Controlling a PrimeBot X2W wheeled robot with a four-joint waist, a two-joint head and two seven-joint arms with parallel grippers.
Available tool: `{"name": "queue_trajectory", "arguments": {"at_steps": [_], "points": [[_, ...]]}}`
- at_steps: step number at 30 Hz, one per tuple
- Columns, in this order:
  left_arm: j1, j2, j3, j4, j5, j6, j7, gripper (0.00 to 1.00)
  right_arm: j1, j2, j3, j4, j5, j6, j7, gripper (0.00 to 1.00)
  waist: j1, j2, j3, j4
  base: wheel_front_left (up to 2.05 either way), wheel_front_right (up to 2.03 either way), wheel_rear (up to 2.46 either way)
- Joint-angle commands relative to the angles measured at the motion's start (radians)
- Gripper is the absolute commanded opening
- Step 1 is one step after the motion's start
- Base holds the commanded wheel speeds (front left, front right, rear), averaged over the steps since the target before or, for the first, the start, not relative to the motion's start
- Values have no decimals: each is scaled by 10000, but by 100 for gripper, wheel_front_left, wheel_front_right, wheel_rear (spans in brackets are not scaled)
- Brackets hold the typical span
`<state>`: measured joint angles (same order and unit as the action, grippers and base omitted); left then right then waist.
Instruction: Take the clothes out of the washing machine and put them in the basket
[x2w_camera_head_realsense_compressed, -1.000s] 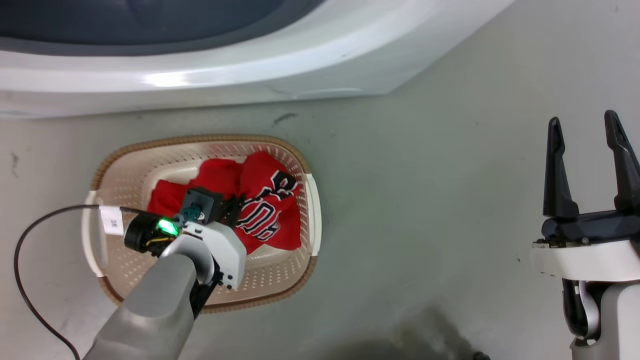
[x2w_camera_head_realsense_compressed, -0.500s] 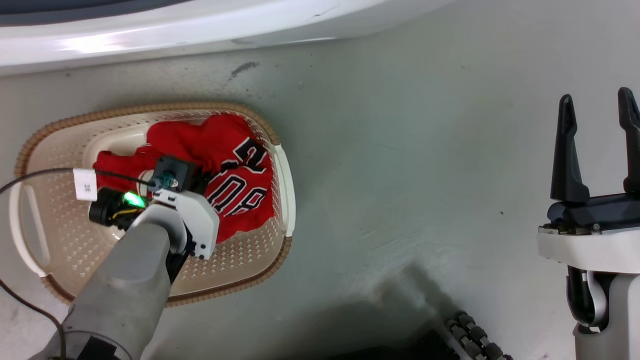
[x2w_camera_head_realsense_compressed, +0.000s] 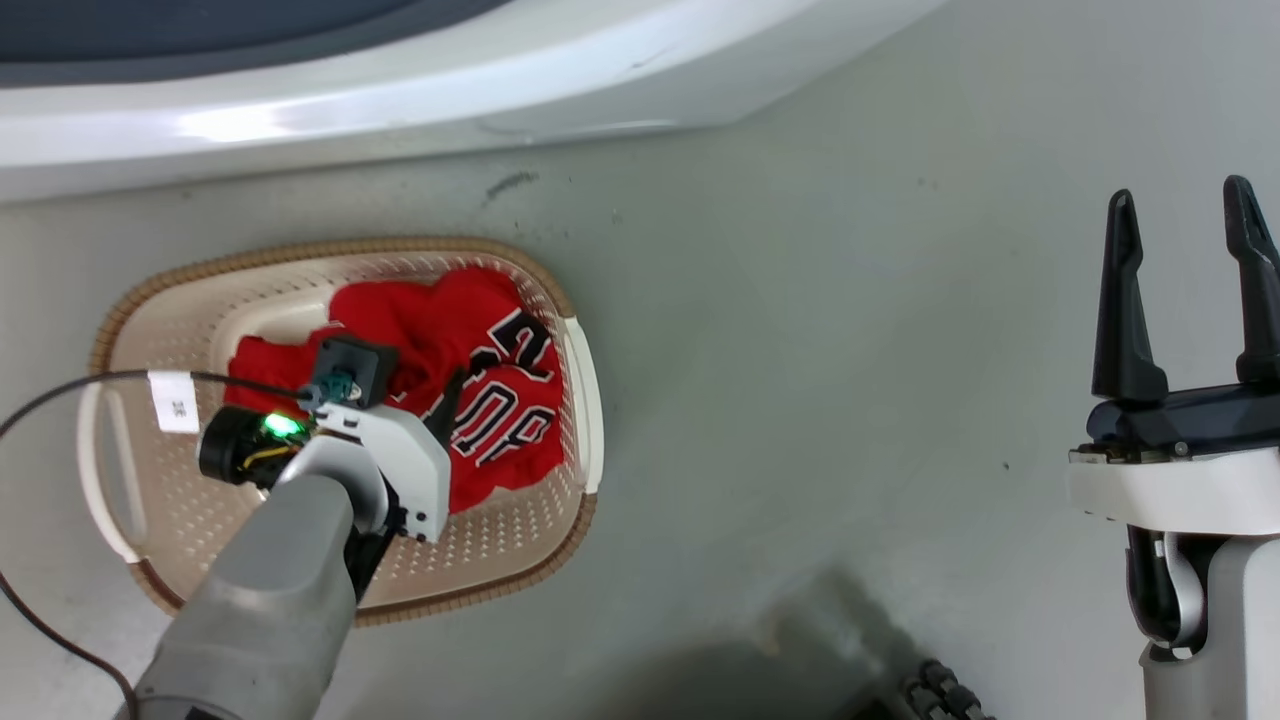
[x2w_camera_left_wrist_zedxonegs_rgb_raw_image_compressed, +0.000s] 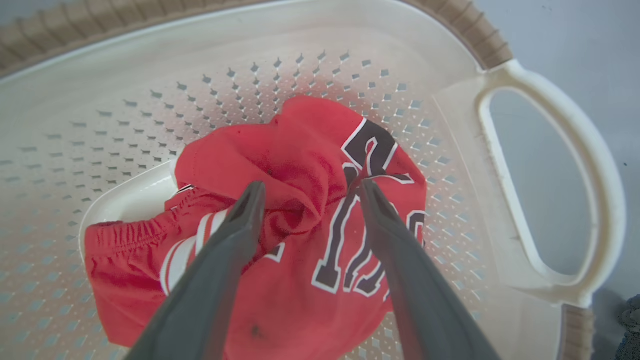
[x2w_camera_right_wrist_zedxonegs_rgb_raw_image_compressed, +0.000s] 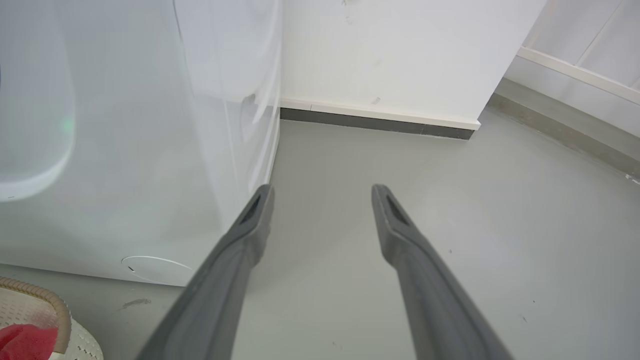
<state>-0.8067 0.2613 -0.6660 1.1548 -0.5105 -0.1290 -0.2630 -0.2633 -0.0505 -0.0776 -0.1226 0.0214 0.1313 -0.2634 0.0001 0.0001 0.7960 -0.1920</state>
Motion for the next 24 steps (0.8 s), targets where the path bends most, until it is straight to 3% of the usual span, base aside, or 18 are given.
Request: {"name": "queue_trajectory", "arguments": {"at_steps": [1, 15, 24], "points": [[380, -35, 204, -392, -48, -7, -25, 100, 79, 2, -37, 133, -134, -10, -20, 100, -1, -1, -826, 227, 0, 0, 0], [2672, -93, 2181, -3888, 926, 216, -25, 100, 923, 1, -322, 617, -581, -9, -20, 100, -1, -1, -4215, 1282, 0, 0, 0], [4203, -390, 3801, -6550, 1856, 414, -24, 100, 1532, 4, -702, 795, -567, -9, -20, 100, -1, -1, -5705, 1924, 0, 0, 0]]}}
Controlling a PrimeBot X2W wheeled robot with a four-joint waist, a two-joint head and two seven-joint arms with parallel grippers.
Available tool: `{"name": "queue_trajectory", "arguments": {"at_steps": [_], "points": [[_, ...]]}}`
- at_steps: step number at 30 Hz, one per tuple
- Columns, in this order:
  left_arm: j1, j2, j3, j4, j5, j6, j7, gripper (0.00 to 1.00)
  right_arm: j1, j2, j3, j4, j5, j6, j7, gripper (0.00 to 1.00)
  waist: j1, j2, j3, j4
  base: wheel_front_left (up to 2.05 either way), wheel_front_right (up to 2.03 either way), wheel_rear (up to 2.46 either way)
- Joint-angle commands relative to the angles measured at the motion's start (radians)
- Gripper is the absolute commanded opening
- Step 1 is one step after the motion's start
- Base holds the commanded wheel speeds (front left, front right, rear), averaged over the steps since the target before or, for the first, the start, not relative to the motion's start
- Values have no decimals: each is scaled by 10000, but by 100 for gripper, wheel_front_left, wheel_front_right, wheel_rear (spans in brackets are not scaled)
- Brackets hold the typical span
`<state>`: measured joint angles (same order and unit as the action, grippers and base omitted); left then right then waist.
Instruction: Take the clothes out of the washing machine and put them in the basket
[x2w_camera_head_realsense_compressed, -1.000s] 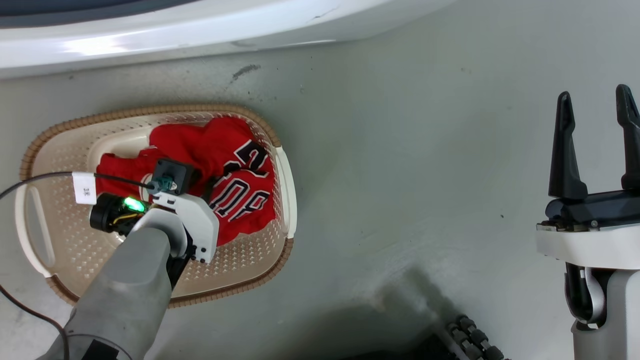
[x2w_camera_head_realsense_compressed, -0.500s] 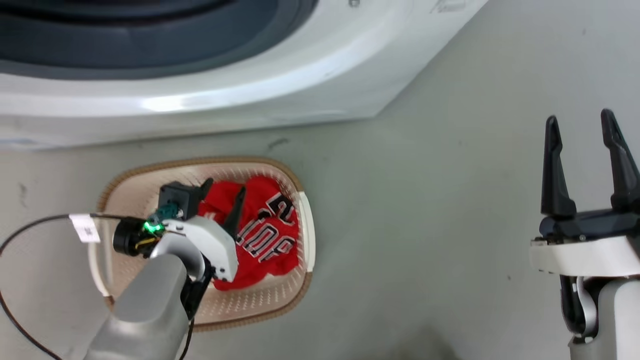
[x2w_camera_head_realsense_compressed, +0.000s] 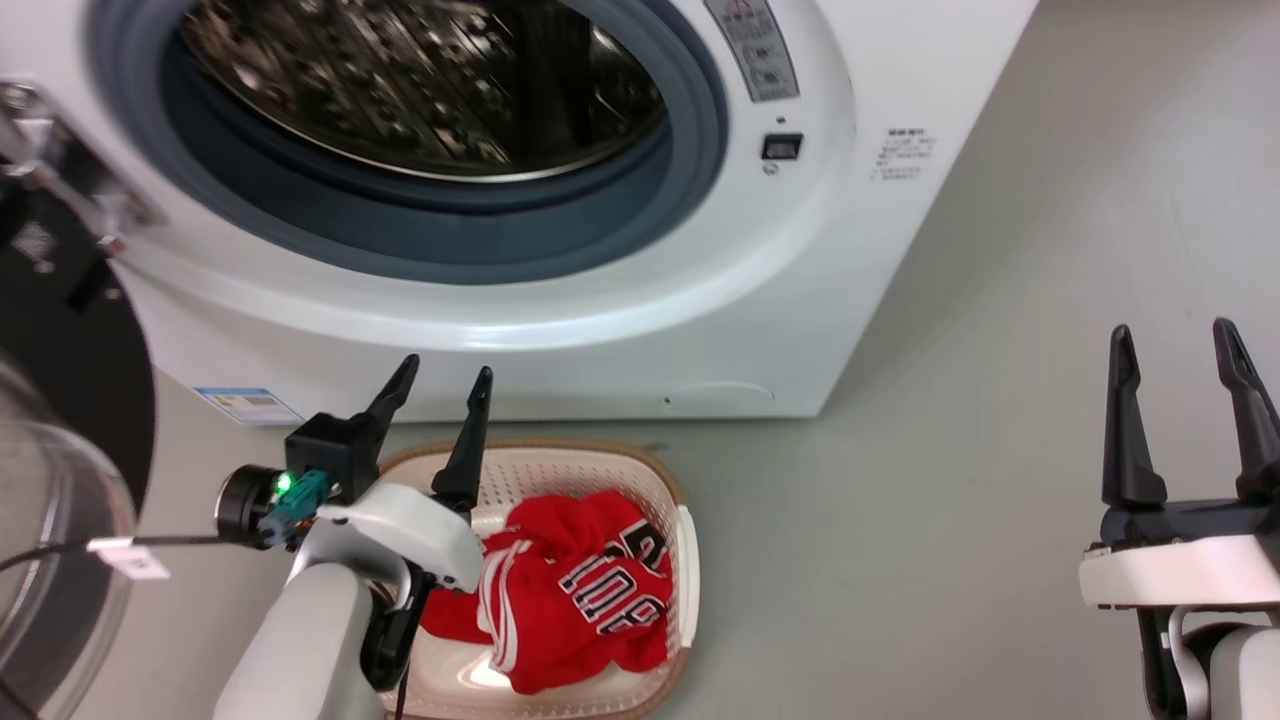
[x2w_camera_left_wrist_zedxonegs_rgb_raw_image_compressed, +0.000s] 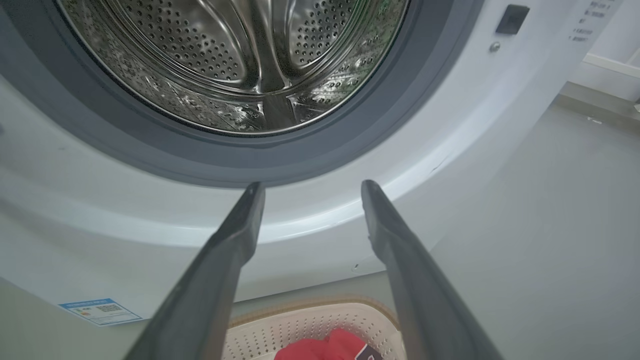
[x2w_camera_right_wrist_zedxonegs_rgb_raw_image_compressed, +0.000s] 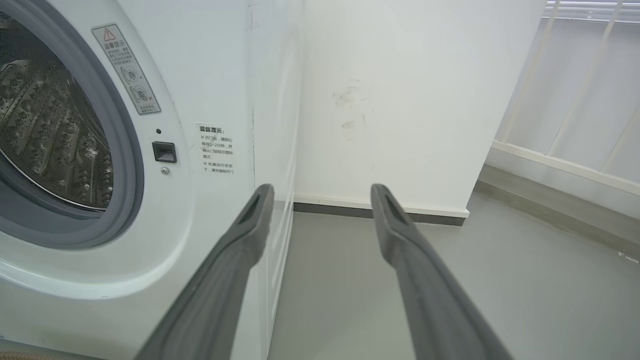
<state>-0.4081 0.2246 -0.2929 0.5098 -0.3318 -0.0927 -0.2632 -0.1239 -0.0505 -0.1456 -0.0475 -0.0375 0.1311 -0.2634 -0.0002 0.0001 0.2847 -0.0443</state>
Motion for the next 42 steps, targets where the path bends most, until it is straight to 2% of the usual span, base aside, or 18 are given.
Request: {"name": "queue_trajectory", "arguments": {"at_steps": [1, 9, 17, 21, 29, 42], "points": [[389, -59, 272, -417, 155, 69, -23, 100, 186, 3, -56, 67, 53, -9, -20, 100, 2, -1, -718, 499, 0, 0, 0], [1984, -496, 1380, -2342, 1035, 370, -23, 100, 672, 1, -33, 189, 155, -7, -20, 100, 2, -1, -1631, 718, 0, 0, 0], [3941, -1139, 2429, -3742, 2070, 726, -24, 100, 1470, 4, -89, 361, 189, -7, -20, 100, 2, -1, -2467, 691, 0, 0, 0], [4433, -1285, 2617, -4150, 2457, 827, -24, 100, 1933, 3, 15, 387, 167, -7, -20, 100, 2, -1, -2737, 651, 0, 0, 0], [4890, -1455, 2780, -4255, 2849, 754, -24, 100, 2517, 3, 198, 409, 287, -7, -20, 100, 2, -1, -2940, 557, 0, 0, 0], [4952, -1545, 2734, -4055, 3123, 818, -24, 100, 2342, 3, 145, 416, 310, -7, -20, 100, 2, -1, -2944, 546, 0, 0, 0]]}}
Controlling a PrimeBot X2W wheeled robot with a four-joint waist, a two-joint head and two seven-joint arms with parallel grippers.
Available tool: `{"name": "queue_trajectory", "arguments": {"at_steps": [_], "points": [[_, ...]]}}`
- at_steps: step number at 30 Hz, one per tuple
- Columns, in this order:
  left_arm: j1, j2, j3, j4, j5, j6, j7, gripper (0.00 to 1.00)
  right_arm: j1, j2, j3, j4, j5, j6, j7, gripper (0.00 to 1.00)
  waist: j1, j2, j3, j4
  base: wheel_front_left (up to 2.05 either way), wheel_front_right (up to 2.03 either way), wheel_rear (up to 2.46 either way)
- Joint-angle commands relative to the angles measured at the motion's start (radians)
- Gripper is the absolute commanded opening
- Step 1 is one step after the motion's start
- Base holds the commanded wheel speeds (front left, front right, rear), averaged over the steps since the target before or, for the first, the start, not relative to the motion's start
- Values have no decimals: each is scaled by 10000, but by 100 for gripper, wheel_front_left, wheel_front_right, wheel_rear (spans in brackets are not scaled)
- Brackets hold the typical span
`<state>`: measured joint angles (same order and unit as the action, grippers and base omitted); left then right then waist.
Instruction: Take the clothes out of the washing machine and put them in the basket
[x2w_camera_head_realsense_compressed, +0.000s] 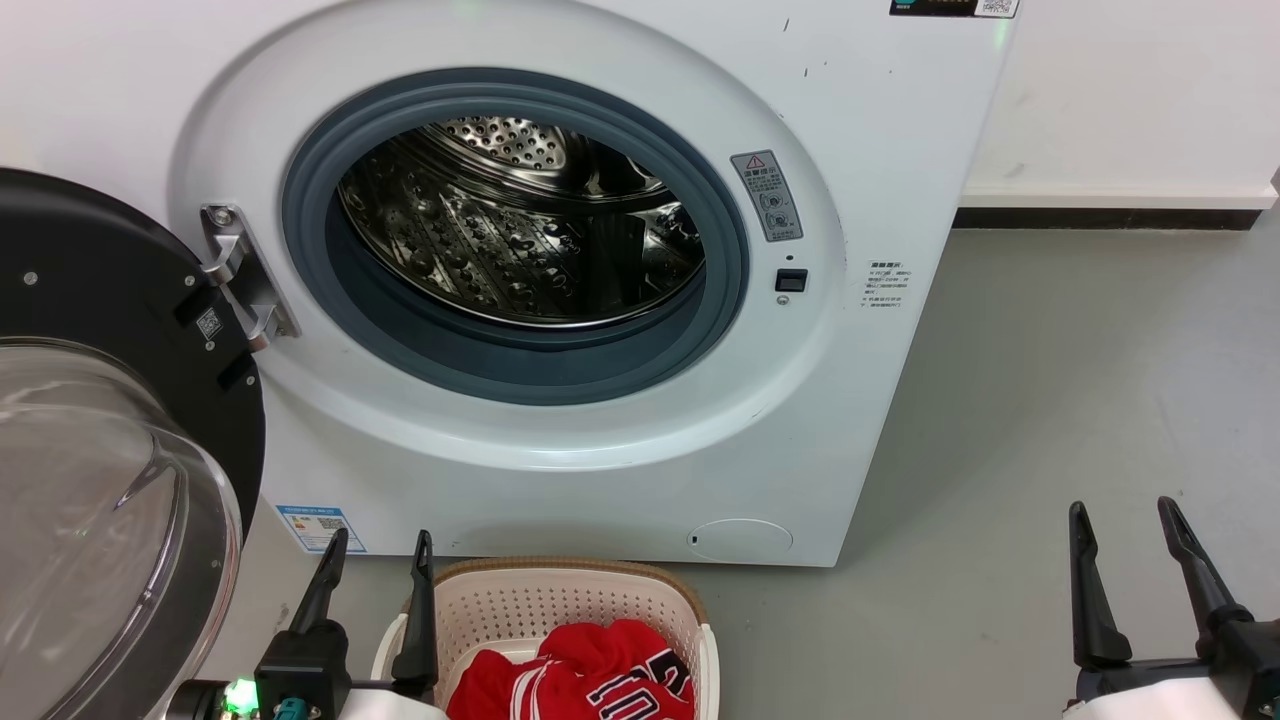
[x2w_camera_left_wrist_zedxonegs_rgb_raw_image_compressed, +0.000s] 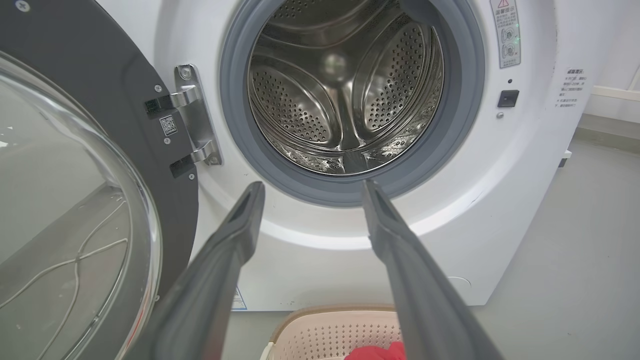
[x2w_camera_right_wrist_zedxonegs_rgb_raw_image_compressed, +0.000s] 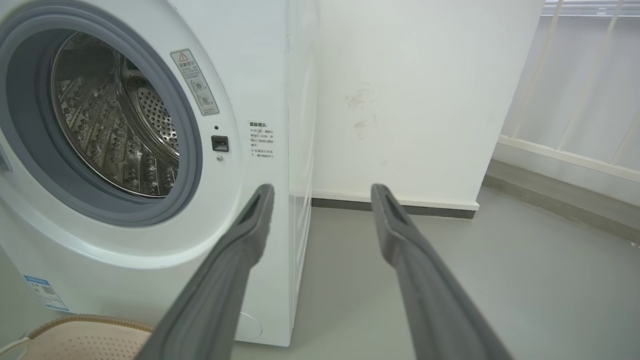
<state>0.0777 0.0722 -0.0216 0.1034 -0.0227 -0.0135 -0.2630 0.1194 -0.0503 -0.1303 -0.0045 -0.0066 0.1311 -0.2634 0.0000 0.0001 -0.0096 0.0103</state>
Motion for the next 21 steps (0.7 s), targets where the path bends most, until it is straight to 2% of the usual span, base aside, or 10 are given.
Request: {"name": "queue_trajectory", "arguments": {"at_steps": [1, 16, 17, 21], "points": [[89, -20, 40, 2, 25, 26, -26, 100, -90, 1, -10, -23, -10, -7, -20, 100, 0, -1, -3, -2, 0, 0, 0], [48, -42, 256, 66, -2, 7, -26, 100, -75, 1, 28, -78, -136, -7, -20, 100, 0, -1, 13, -15, 0, 0, 0], [9, -35, 244, 76, 1, -4, 2, 0, 6, 2, 27, 3, -38, 2, 0, 0, 0, -1, 13, -16, 0, 0, 0], [62, -104, 269, 458, -90, -17, 94, 0, 64, 42, 37, 385, 89, 2, 73, 0, 0, -1, 12, -16, 0, 0, 0]]}}
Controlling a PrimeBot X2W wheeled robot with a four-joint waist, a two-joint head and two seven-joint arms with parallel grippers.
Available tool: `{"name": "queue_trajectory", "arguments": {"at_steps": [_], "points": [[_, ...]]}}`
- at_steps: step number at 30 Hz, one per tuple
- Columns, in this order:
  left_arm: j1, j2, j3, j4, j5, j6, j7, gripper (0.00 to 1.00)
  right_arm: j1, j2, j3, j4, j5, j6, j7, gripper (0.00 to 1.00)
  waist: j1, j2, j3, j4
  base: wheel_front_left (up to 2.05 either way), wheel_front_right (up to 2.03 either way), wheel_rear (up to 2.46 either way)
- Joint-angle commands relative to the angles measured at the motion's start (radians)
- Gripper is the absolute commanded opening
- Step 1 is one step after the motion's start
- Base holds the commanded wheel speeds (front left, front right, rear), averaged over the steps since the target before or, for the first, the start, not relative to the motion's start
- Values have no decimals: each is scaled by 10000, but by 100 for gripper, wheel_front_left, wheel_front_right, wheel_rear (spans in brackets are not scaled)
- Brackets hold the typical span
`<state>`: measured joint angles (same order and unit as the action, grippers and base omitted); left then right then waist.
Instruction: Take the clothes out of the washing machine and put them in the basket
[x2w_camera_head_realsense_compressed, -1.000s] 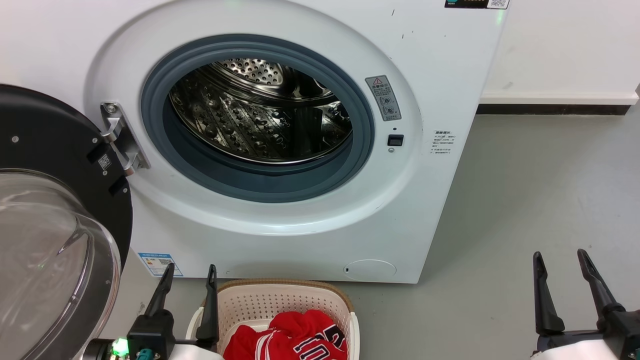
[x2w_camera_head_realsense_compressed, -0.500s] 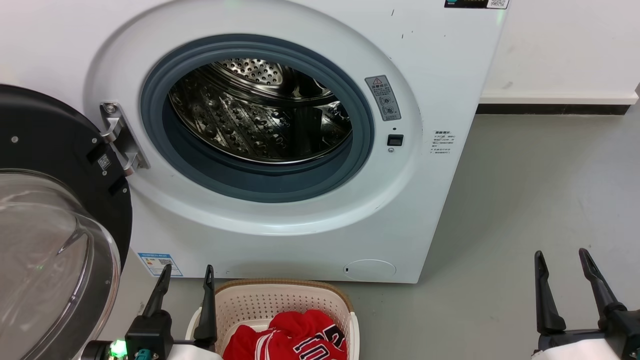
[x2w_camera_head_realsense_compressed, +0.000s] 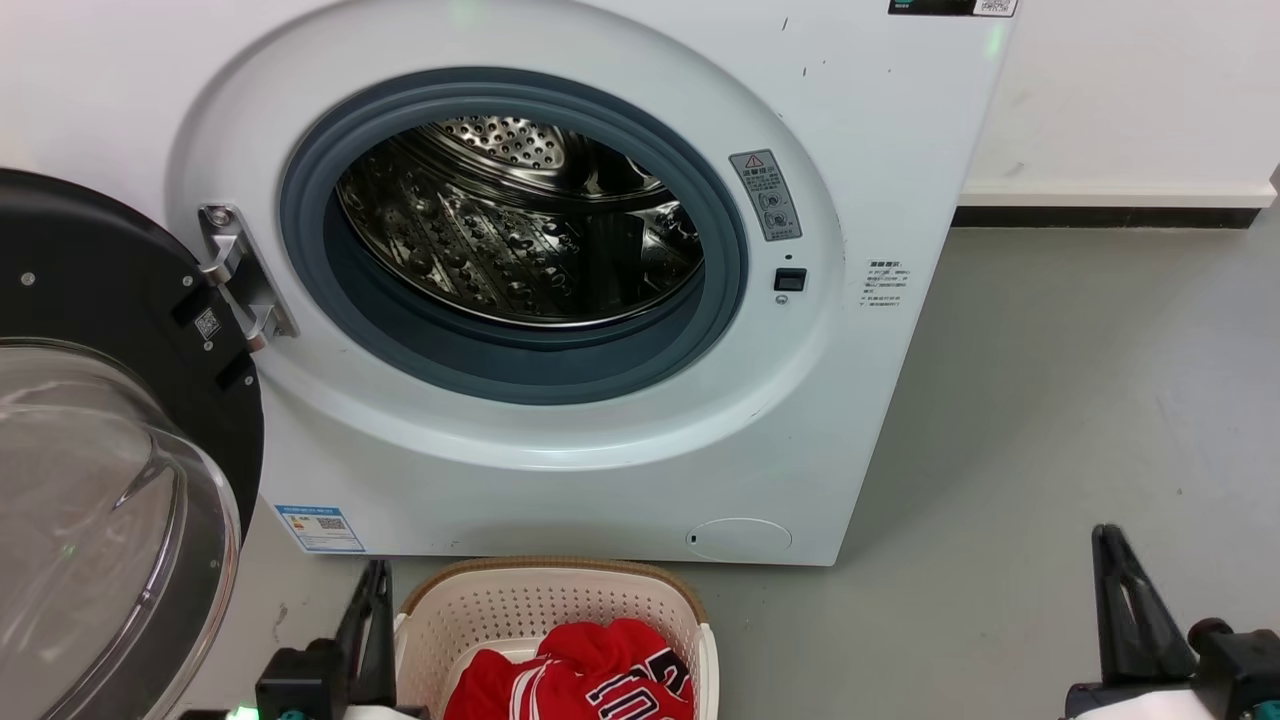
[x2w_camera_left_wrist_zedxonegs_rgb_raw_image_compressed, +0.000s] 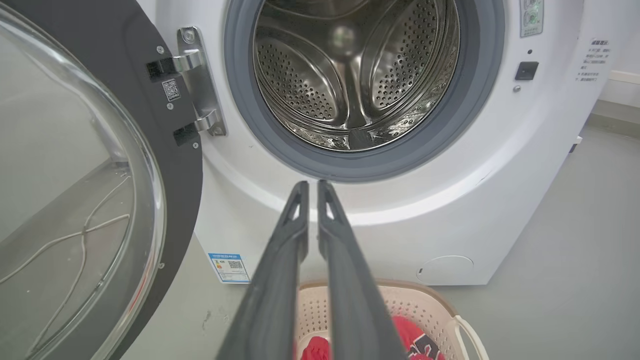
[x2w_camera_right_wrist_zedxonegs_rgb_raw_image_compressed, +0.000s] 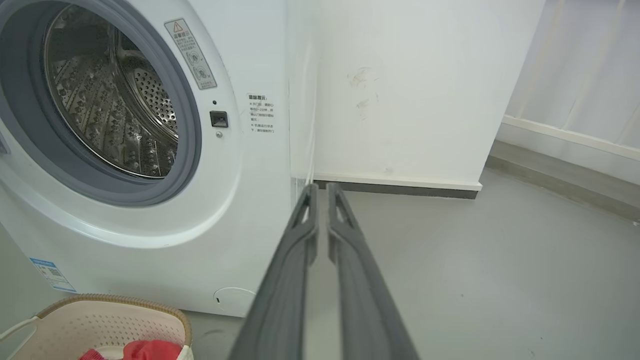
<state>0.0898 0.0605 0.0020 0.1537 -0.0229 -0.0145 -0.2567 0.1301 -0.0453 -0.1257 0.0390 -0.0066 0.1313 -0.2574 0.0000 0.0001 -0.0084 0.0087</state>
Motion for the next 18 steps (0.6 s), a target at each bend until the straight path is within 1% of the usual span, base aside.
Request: {"name": "queue_trajectory", "arguments": {"at_steps": [1, 9, 10, 18], "points": [[-122, 11, 85, 9, -297, -24, 112, 0, -94, -9, -20, -1, 316, 0, 77, 0, 0, -1, 1, -1, 0, 0, 0], [-351, 0, 222, 120, -2032, -151, 538, 0, -360, -14, -6, 219, 2087, -1, 484, 0, 0, -1, 8, -6, 0, 0, 0], [-351, 0, 222, 120, -2032, -151, 538, 0, -360, -14, -6, 219, 2087, -1, 484, 0, 0, -1, 8, -6, 0, 0, 0], [-517, -10, 288, 165, -3610, -268, 862, 0, -586, -20, 21, 405, 3686, -1, 837, 0, 0, -1, 16, -12, 0, 0, 0]]}}
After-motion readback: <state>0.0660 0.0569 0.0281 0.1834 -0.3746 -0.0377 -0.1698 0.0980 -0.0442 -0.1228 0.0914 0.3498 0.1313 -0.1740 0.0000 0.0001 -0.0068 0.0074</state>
